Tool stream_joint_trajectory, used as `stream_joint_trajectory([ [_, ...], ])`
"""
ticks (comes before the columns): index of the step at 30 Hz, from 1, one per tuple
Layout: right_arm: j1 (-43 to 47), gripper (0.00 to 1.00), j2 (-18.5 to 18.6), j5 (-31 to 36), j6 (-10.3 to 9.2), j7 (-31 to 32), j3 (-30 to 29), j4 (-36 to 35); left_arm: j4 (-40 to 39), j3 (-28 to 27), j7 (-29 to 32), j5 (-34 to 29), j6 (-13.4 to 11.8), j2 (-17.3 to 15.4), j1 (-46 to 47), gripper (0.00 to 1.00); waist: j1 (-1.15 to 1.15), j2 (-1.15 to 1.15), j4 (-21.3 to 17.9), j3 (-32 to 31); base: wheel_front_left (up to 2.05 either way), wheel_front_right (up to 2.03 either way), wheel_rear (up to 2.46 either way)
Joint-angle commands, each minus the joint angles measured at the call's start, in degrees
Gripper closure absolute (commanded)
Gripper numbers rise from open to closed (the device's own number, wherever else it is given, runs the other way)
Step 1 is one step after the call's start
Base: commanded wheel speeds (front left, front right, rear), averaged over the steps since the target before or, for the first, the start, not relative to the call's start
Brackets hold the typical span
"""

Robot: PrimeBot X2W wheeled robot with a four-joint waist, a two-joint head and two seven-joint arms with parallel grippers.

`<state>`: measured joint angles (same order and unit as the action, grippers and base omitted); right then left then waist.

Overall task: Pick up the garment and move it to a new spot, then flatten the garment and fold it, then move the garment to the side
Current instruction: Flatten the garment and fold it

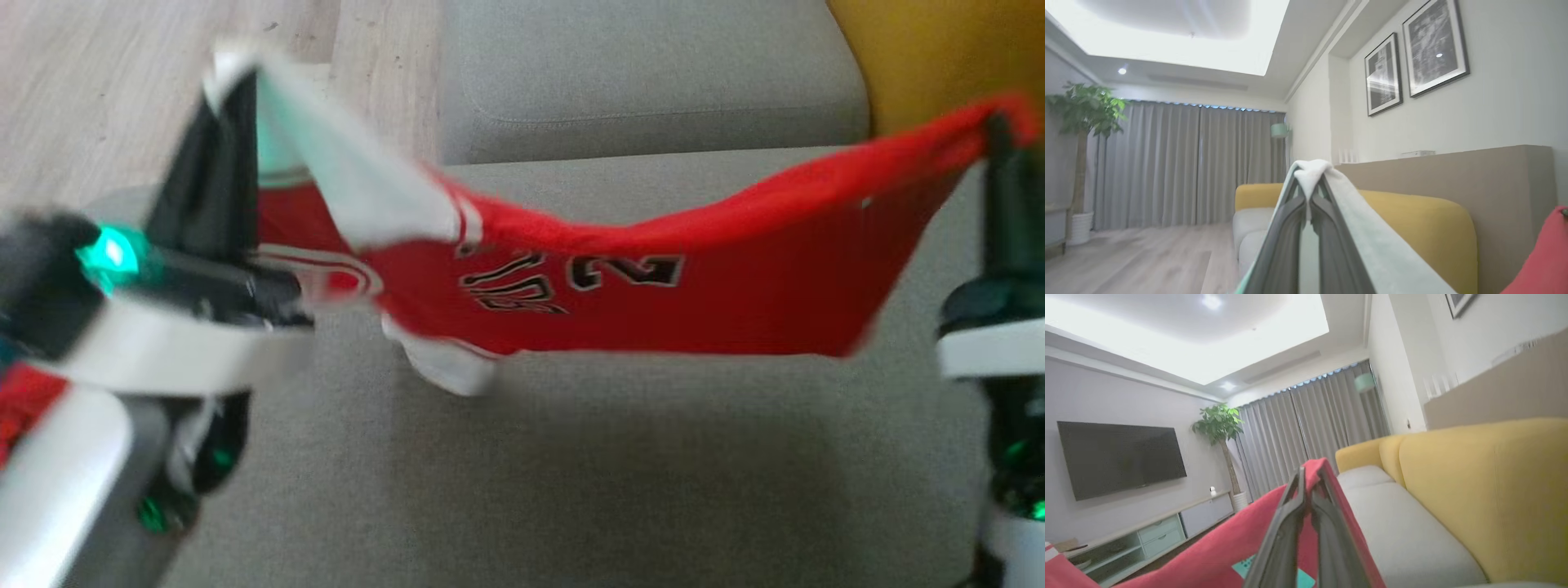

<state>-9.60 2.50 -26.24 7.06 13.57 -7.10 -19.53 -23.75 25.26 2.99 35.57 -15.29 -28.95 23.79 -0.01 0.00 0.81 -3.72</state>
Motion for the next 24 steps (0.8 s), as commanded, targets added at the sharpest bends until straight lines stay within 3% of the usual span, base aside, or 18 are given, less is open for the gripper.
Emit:
stream_joint_trajectory([
  [1,-4.16,1.0,0.52,-0.62,0.43,1.5,0.57,-4.18,-2.89,-3.72,2.06,-0.58,0.53,-2.75,6.5,1.0,0.01,0.0,0.02,-0.1,0.0,0.0,0.0],
  [6,-8.89,1.0,0.46,-0.46,0.43,6.83,-0.8,-9.67,-3.03,-3.95,7.55,-1.18,2.3,-4.51,16.66,1.0,0.01,0.0,-0.41,0.55,0.0,0.0,0.0],
  [11,-13.86,1.0,0.43,0.85,0.43,11.89,-1.41,-8.01,2.99,-2.61,10.38,0.14,4.47,-3.17,23.54,1.0,0.01,0.0,-1.39,3.23,0.0,0.0,0.0],
  [17,-24.6,1.0,0.65,2.53,0.43,13.68,0.24,1.39,14.89,-0.87,11.19,-0.24,7.62,-1.19,32.53,1.0,0.01,0.0,-2.83,10.76,0.0,0.0,0.0],
  [23,-40.63,1.0,1.72,7.95,0.43,8.5,3.46,17.08,29.62,0.83,8.52,-4.5,10.74,0.83,45.24,1.0,0.01,0.0,-4.18,17.96,0.0,0.0,0.0],
  [24,-40.63,1.0,1.72,7.95,0.43,8.5,3.46,17.08,29.62,0.83,8.52,-4.5,10.74,0.83,45.24,1.0,0.01,0.0,-4.18,17.96,0.0,0.0,0.0],
])
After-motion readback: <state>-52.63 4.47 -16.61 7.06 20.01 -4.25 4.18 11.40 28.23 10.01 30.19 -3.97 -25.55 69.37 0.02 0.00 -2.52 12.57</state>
